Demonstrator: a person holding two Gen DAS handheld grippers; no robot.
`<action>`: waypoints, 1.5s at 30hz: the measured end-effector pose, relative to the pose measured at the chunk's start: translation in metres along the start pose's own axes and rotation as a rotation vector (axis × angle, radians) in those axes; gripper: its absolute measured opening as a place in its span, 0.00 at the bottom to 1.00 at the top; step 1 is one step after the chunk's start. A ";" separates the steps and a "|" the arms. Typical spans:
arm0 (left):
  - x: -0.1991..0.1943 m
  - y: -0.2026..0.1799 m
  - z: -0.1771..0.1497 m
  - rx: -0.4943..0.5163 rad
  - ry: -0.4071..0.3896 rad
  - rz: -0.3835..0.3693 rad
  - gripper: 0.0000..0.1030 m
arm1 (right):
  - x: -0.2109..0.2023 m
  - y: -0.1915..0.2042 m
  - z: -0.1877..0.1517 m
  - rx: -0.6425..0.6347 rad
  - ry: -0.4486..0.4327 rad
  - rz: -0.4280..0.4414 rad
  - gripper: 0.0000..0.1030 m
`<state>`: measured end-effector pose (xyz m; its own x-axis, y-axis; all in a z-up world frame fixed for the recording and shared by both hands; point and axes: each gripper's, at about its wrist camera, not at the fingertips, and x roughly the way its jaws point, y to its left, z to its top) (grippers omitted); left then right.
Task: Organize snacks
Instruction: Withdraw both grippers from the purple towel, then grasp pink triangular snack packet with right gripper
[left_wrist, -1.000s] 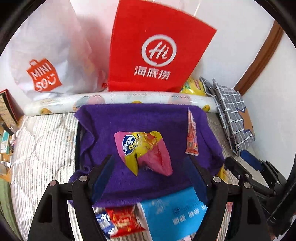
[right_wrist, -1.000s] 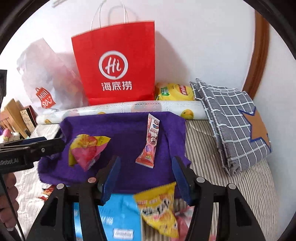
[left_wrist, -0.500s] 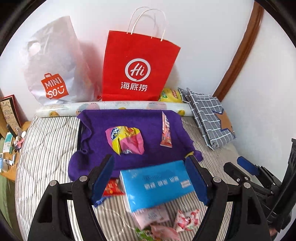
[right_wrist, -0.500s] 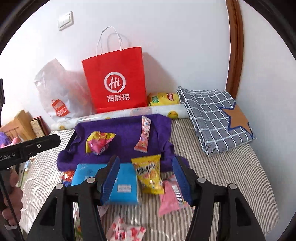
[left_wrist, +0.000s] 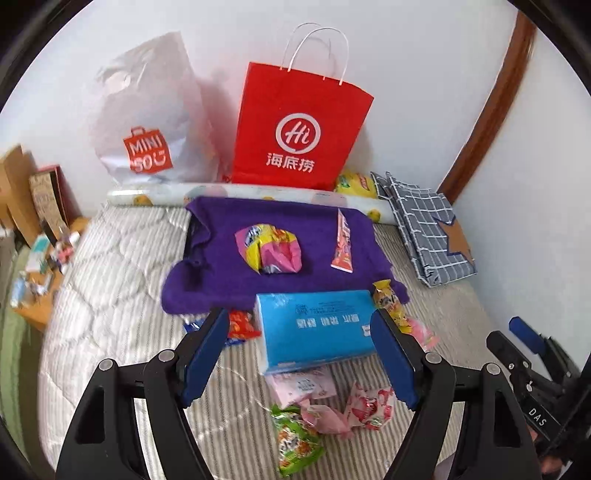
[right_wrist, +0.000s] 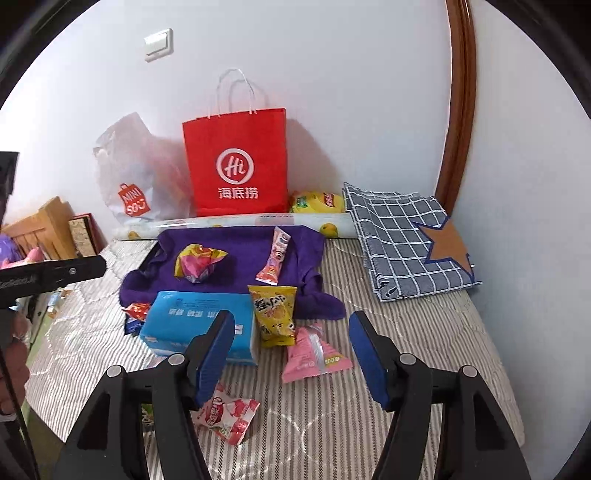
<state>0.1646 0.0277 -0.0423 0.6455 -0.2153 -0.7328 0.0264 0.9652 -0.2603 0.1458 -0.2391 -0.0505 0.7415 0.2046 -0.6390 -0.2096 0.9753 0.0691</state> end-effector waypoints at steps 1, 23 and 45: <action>0.003 0.000 -0.004 0.000 0.006 -0.003 0.76 | -0.001 -0.001 -0.003 0.013 -0.009 0.018 0.61; 0.056 0.023 -0.051 0.007 0.123 0.037 0.70 | 0.087 -0.054 -0.053 0.132 0.178 0.033 0.62; 0.074 0.051 -0.049 -0.022 0.184 0.008 0.70 | 0.148 -0.035 -0.062 -0.073 0.280 -0.077 0.47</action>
<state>0.1764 0.0534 -0.1406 0.4953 -0.2328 -0.8369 0.0036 0.9640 -0.2660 0.2229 -0.2479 -0.1950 0.5547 0.0896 -0.8272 -0.2123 0.9765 -0.0365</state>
